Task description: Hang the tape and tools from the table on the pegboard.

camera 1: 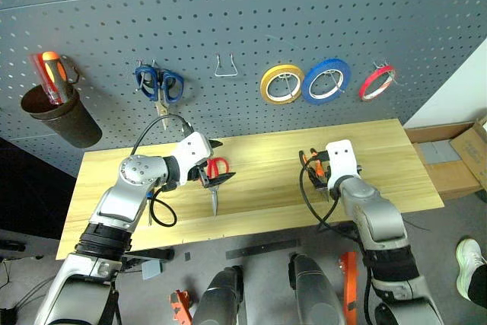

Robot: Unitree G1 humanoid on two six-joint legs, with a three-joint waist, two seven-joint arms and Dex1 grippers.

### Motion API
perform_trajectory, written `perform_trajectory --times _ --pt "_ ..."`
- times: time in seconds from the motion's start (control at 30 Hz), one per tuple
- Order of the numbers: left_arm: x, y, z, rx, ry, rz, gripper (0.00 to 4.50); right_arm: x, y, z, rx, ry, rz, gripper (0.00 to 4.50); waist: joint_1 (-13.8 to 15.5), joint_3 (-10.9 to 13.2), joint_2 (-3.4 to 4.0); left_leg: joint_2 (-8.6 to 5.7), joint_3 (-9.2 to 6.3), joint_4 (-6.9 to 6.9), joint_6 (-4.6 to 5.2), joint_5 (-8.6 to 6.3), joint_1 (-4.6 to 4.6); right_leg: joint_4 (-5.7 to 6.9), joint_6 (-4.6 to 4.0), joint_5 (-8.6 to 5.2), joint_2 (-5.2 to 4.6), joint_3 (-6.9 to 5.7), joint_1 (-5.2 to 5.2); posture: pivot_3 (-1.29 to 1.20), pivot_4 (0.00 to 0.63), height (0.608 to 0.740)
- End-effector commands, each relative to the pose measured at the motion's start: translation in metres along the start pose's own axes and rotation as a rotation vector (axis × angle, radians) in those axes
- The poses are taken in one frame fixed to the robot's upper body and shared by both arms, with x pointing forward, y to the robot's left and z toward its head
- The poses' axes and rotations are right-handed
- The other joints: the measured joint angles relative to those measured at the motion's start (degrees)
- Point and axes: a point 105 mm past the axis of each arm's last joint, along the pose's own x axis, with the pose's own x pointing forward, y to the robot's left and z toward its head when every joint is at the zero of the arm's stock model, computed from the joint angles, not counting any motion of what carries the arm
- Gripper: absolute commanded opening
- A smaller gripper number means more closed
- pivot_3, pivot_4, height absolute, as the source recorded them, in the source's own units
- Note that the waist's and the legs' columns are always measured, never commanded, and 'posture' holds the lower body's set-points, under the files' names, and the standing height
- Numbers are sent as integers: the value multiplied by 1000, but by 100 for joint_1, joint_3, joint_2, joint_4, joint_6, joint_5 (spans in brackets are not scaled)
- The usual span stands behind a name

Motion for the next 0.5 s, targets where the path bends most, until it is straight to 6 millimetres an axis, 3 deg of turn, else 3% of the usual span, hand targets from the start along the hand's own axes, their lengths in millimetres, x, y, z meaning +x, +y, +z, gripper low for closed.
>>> perform_trajectory --times 0.03,0.2,0.5 --pt "-2 -1 9 44 -25 -6 4500 16 2 10 31 -14 28 4480 -6 0 0 2 10 -1 0 0 0 0 0 0 0 6 -3 -185 295 740" --pt "-3 -3 9 33 -24 -5 4500 33 7 18 55 -4 38 4480 -47 0 0 8 33 -5 6 -7 0 -5 0 0 3 22 -13 -171 296 740" --pt "-2 -3 10 21 -27 5 4500 54 16 7 91 84 40 4480 -58 1 -1 8 35 -4 9 -9 -1 -1 0 1 3 24 -14 -158 298 740"
